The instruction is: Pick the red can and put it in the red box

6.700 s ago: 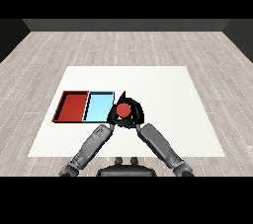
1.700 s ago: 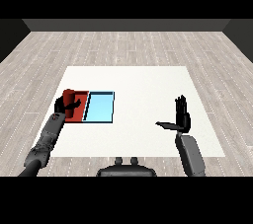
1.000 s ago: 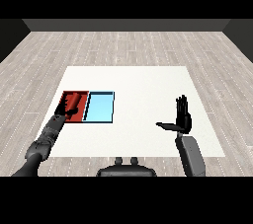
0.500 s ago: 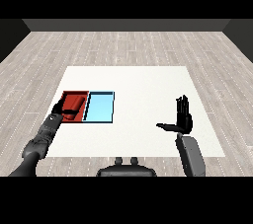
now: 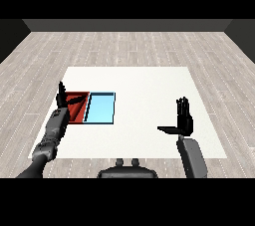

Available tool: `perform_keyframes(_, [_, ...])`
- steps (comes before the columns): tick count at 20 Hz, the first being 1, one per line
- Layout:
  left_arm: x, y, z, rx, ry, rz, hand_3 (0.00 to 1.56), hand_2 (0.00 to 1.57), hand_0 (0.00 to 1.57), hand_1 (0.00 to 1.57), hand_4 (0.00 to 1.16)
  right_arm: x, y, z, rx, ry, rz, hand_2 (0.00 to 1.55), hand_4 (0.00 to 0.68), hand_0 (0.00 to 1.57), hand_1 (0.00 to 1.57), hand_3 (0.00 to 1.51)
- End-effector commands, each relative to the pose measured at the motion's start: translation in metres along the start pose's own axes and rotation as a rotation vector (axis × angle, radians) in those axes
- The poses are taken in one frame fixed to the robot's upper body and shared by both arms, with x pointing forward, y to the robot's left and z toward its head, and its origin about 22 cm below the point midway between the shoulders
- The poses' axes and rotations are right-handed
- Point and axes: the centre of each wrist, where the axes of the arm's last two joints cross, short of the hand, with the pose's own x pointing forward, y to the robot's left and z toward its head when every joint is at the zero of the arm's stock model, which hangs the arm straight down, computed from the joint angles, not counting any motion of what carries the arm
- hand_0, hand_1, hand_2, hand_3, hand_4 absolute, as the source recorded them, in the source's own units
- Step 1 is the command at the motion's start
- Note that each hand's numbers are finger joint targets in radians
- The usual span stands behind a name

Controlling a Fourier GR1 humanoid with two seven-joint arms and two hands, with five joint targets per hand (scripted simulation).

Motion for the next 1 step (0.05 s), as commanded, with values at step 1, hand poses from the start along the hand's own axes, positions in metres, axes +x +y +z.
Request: perform_keyframes(1, [0.0172,-0.013,0.0009,-0.029,-0.247,0.191,0.0,0.0,0.0,0.0,0.0,-0.0014,0.0128,0.009,0.027,0.015,-0.011,0.0,0.0,0.0,0.0,0.0])
